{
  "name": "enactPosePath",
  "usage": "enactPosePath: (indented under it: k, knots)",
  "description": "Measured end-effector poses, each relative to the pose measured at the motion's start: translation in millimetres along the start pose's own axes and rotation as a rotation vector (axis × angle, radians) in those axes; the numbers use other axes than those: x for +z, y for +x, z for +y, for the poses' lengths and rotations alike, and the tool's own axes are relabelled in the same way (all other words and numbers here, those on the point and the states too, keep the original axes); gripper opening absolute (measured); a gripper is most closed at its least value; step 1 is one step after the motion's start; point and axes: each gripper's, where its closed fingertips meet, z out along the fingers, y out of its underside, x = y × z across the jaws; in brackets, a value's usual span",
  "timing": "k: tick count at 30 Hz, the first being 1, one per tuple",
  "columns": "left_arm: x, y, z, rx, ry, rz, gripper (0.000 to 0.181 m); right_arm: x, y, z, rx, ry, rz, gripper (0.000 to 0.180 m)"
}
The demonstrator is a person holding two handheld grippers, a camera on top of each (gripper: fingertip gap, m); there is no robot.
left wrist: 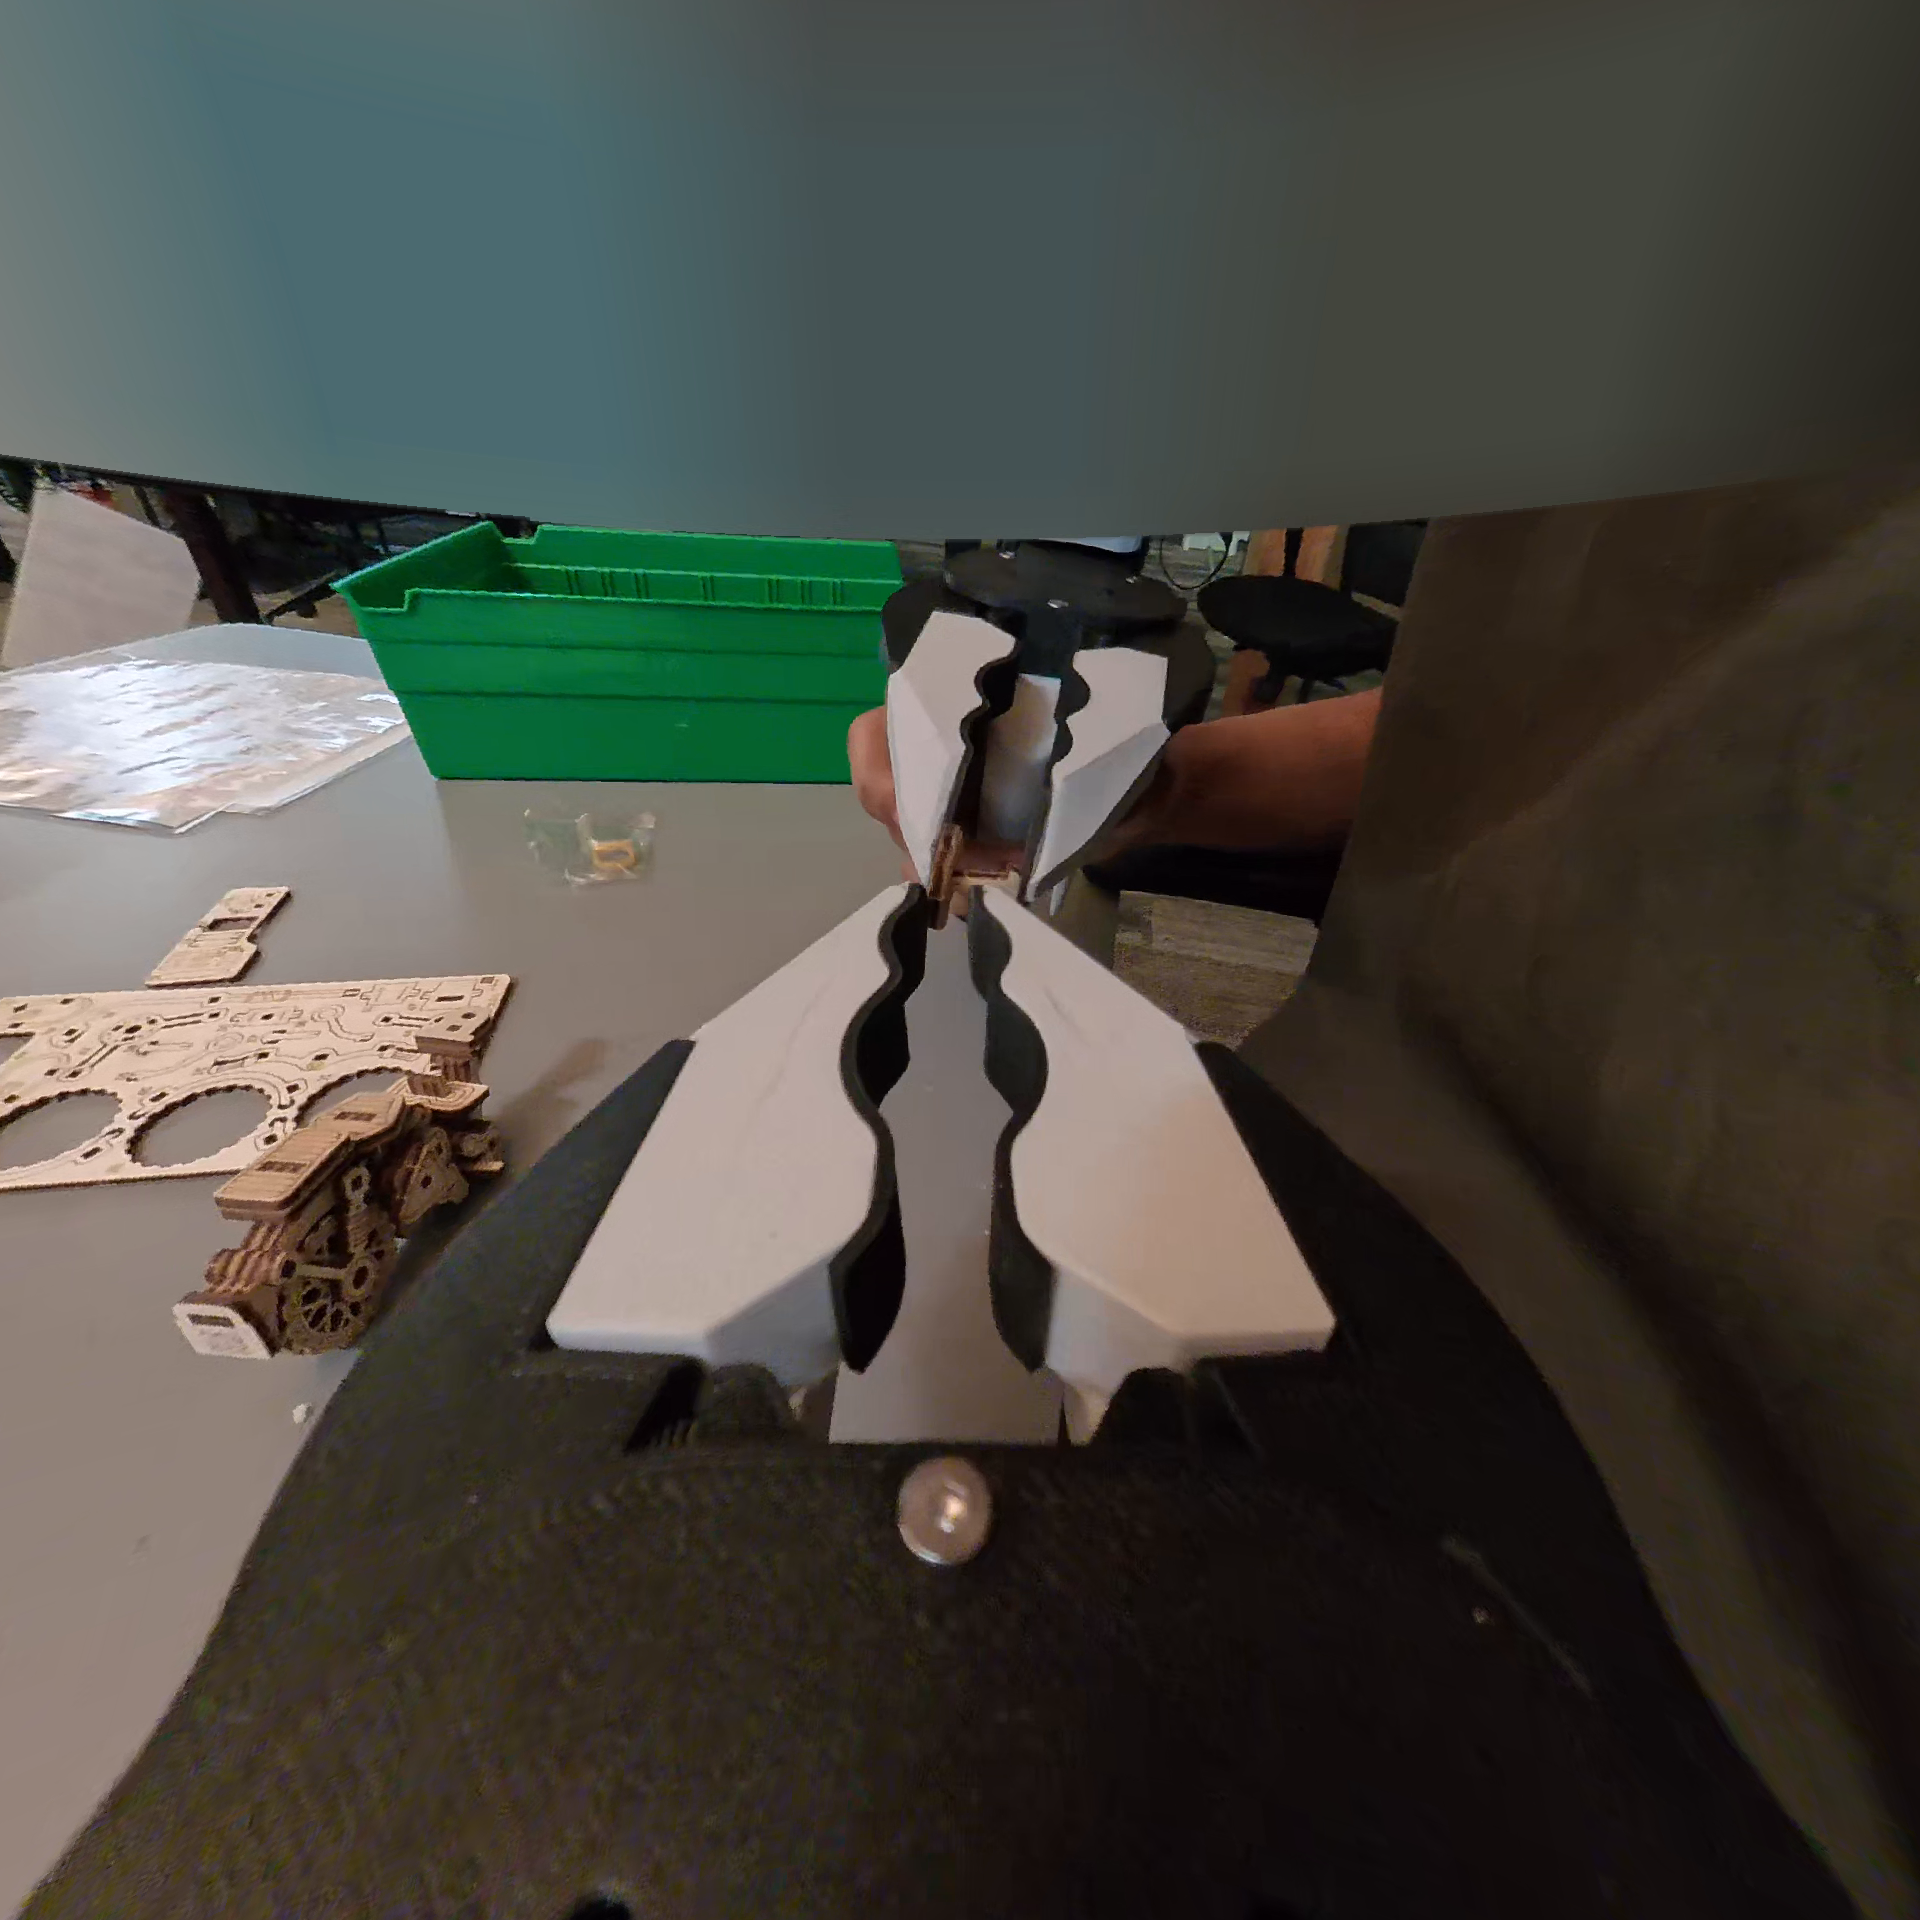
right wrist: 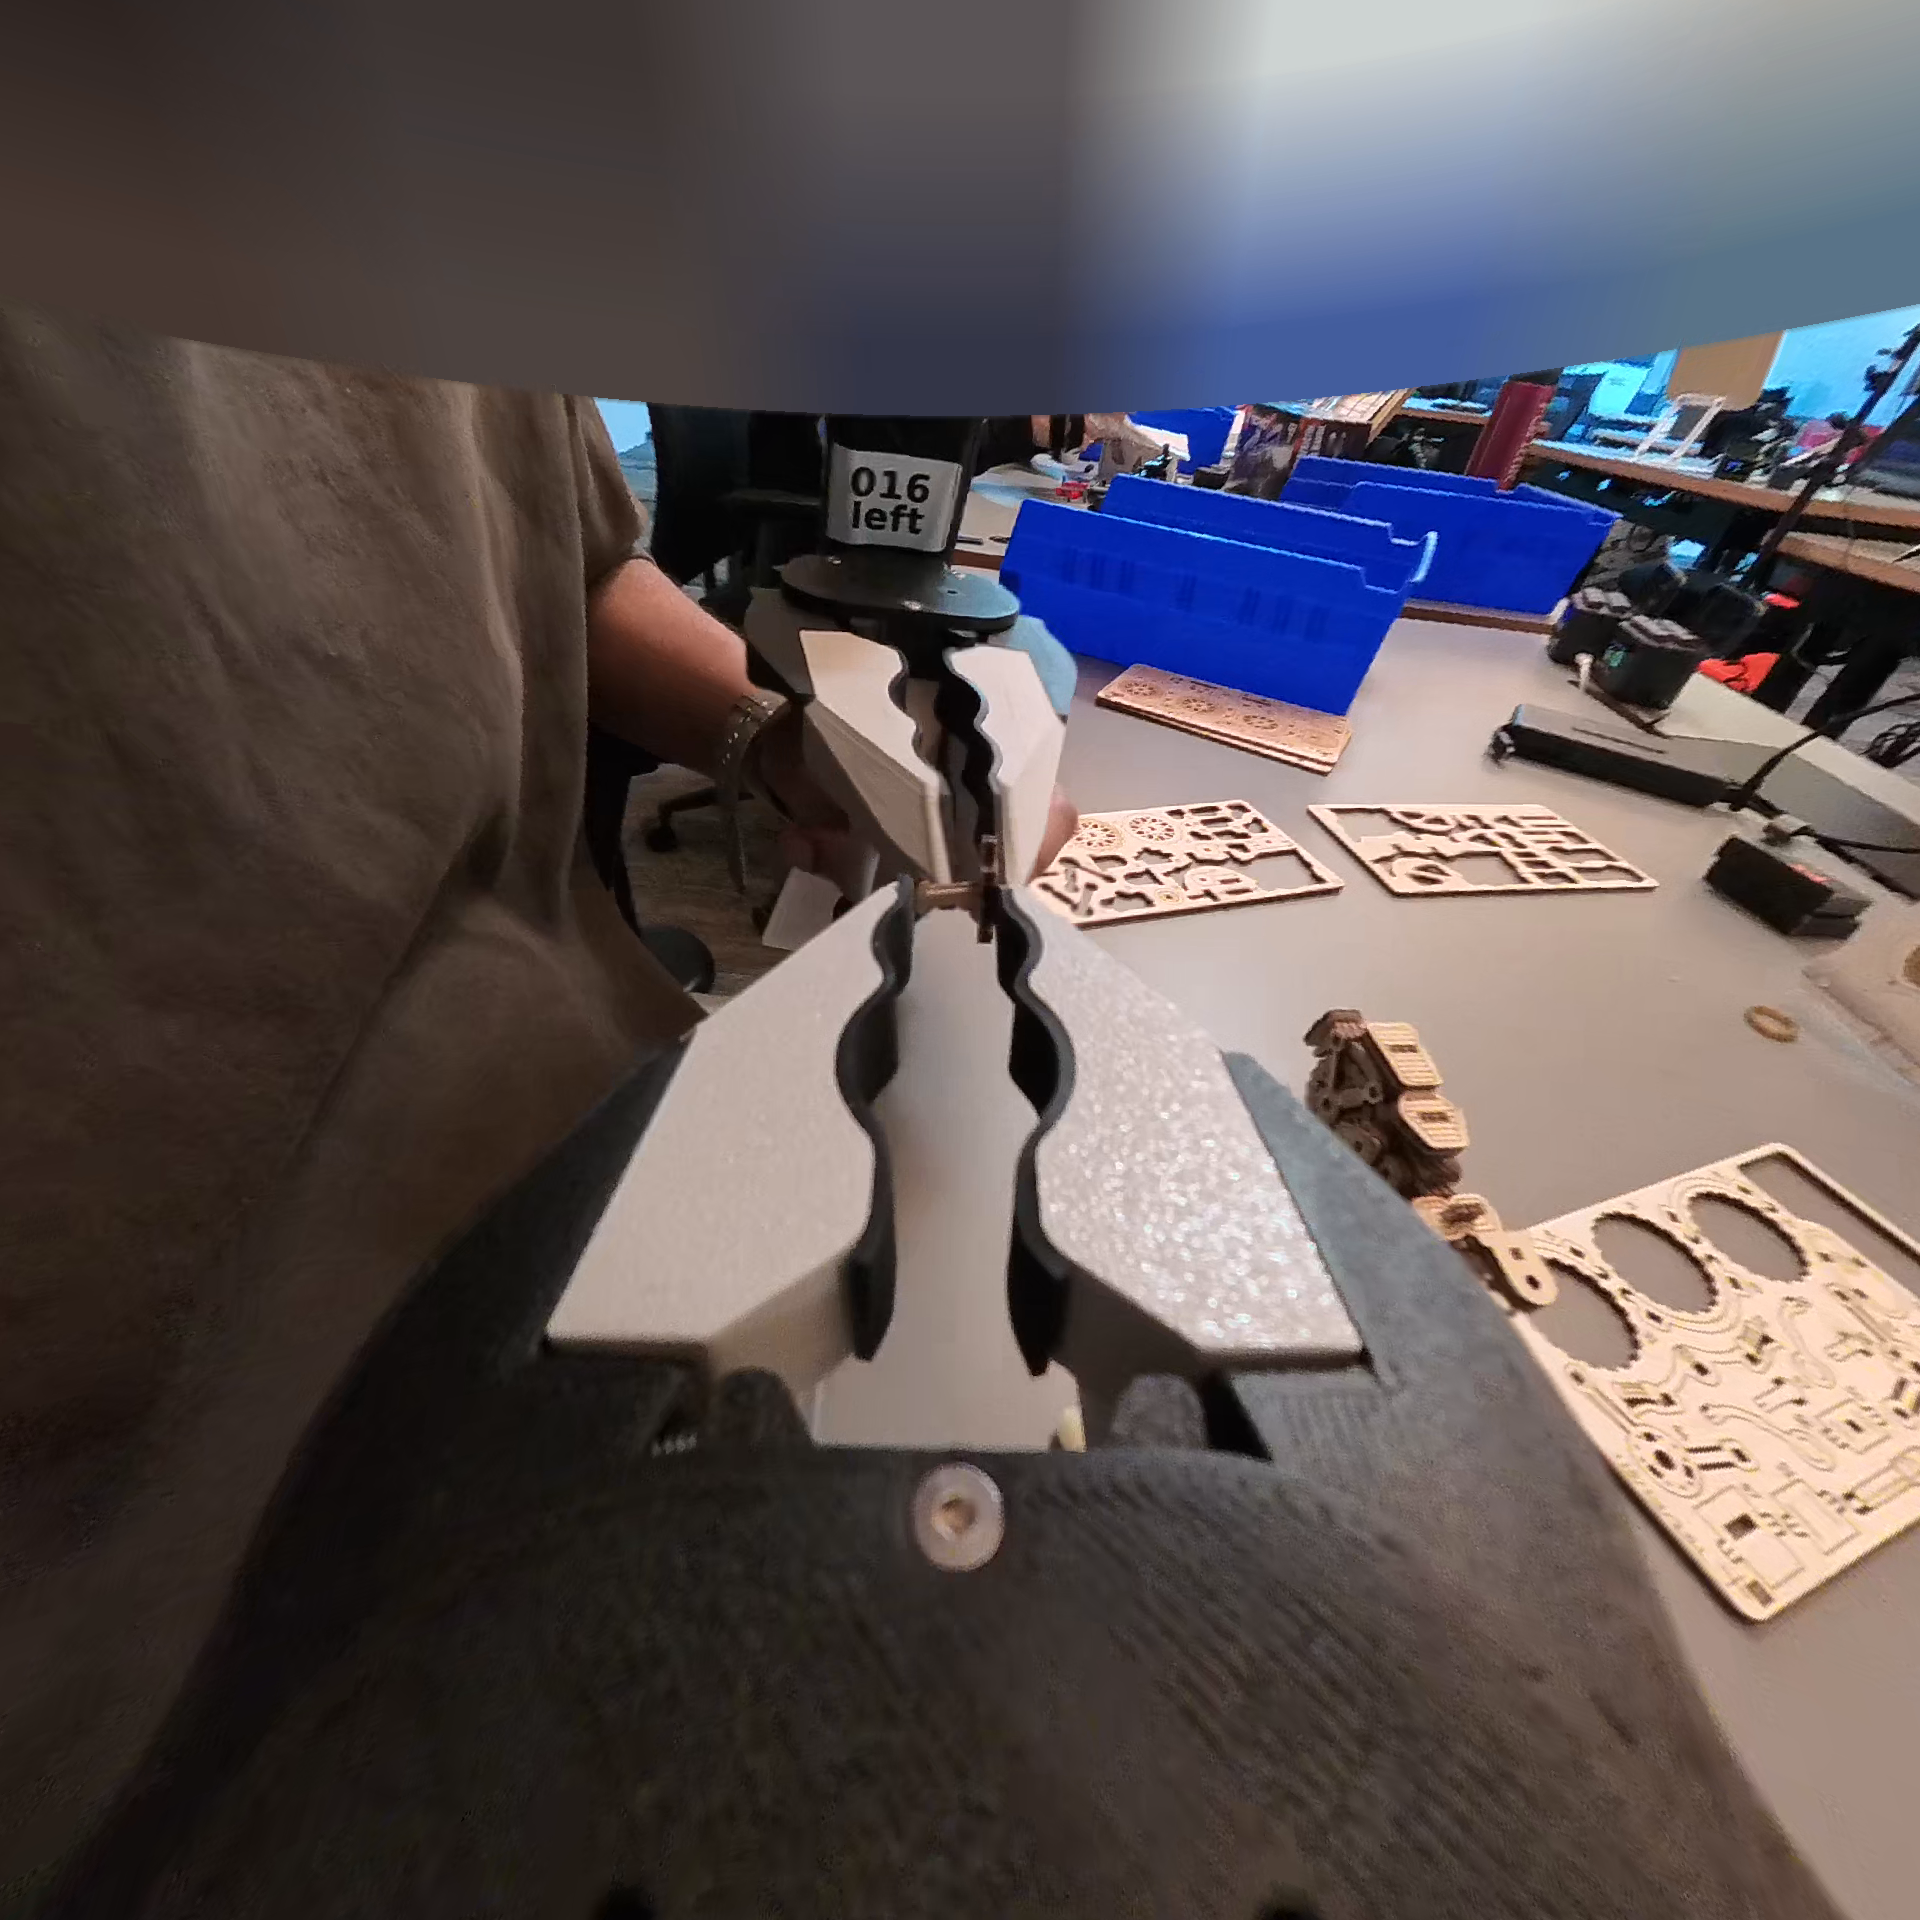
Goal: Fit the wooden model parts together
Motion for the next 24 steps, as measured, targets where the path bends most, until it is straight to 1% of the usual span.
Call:
enactPosePath:
  k: [2, 13, 17, 24]
  knots:
    - [0.1, -2.8, -0.9, -0.009, 0.001, -0.016, 0.000, 0.2, 1.1, -0.9, -0.012, 0.003, 0.013, 0.014]
    - [3.1, -5.2, 4.6, -0.016, -0.040, -0.031, 0.000, -0.3, 4.9, 3.7, 0.034, -0.001, 0.010, 0.015]
    - [2.8, -4.5, 6.7, 0.009, -0.060, -0.033, 0.000, 0.1, 4.0, 6.0, 0.045, -0.015, -0.002, 0.015]
    - [3.0, -3.7, 6.6, -0.027, -0.062, -0.021, 0.000, 0.2, 3.0, 6.5, 0.072, -0.021, -0.021, 0.015]
